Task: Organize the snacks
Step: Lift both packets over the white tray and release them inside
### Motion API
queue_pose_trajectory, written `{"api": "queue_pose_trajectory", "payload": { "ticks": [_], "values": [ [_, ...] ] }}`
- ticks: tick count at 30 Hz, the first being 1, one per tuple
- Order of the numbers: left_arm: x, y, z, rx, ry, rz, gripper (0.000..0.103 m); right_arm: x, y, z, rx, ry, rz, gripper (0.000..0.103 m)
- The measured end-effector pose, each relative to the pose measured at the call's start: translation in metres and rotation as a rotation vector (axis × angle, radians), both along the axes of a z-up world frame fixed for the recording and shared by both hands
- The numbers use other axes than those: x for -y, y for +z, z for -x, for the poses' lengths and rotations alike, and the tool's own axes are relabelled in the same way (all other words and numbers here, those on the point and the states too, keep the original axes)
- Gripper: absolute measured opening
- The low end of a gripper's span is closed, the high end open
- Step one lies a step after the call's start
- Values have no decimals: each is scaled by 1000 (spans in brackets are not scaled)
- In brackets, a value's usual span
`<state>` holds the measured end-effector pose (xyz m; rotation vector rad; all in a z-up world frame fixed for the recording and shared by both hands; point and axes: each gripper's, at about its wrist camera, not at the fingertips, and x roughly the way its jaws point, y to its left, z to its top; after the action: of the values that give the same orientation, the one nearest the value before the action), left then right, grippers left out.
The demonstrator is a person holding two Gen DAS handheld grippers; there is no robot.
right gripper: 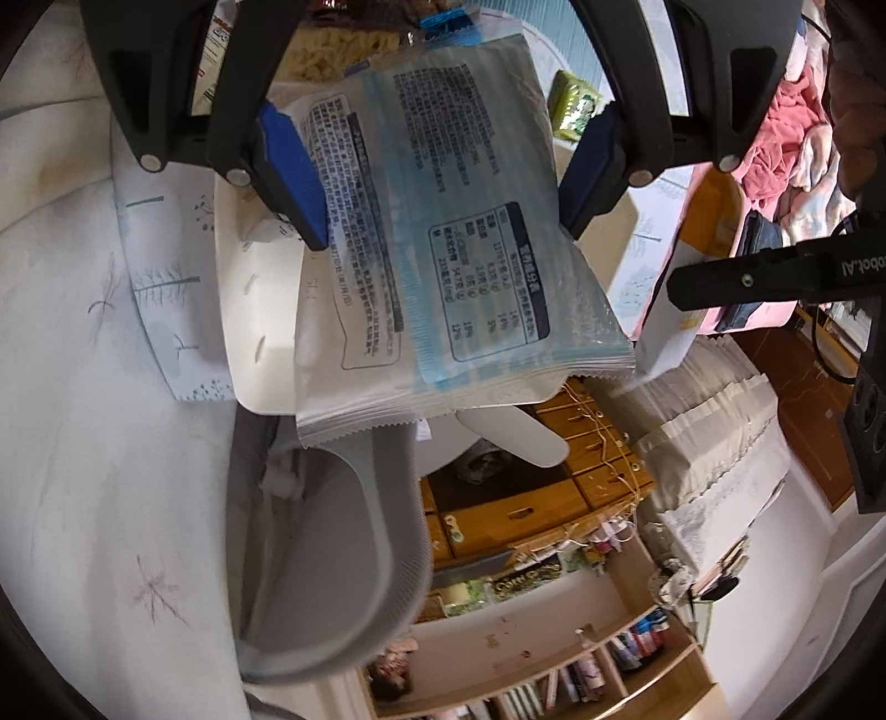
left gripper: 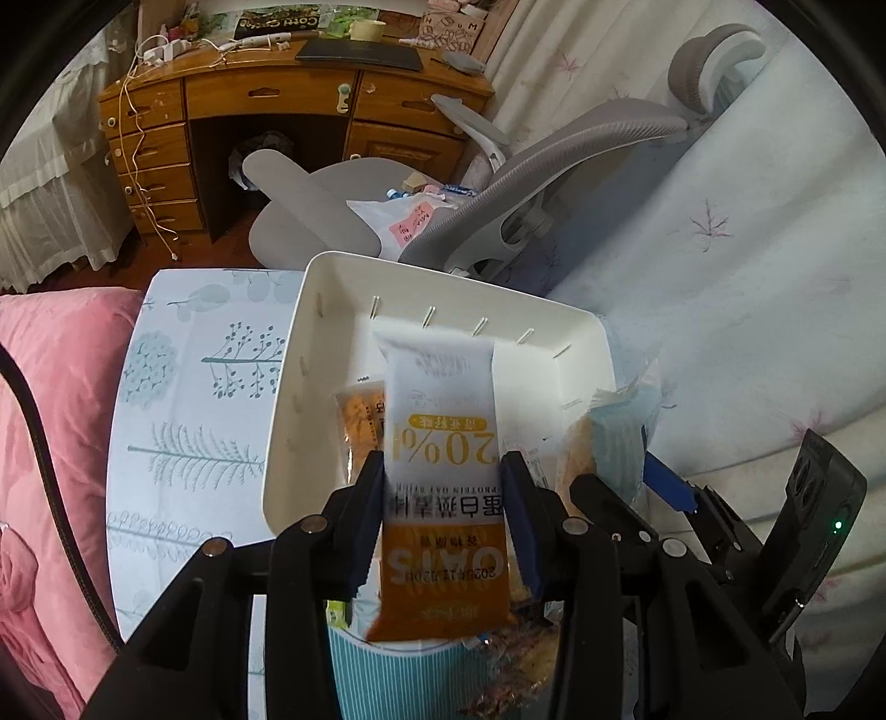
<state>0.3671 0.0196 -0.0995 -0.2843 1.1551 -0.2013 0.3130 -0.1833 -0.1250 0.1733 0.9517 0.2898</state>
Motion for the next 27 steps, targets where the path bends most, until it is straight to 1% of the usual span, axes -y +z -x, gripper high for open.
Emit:
{"api": "queue_pose_trajectory", "payload": {
  "ticks": [1,2,3,4,5,10,16,23,27],
  "values": [
    [0,-2,-2,-2,3,-5,50,2,-2,-2,-1,-8,-5,81],
    [0,-4,-4,-2,10,-10,66,4,-4,-5,-1,-16,-10,85],
    [-1,-5,-4,-1,15,-11,72,6,-6,-7,0,-21,-15,87],
    [-2,-6,-5,0,18,-12,73,7,-7,-8,6,-28,-18,93],
    [-3,-7,-4,-1,18,-11,73,8,-7,-8,8,-31,-16,96],
    [-8,-5,6,-9,25,-23,74,7,-6,-9,-9,-26,-21,96],
    [-15,0,29,-19,29,-19,74,7,5,6,0,-37,-24,96],
    [-24,15,75,-4,-1,-2,74,13,29,44,33,-101,-21,96],
    [-29,26,106,12,-15,1,74,14,43,75,53,-142,-19,96]
  ]
}}
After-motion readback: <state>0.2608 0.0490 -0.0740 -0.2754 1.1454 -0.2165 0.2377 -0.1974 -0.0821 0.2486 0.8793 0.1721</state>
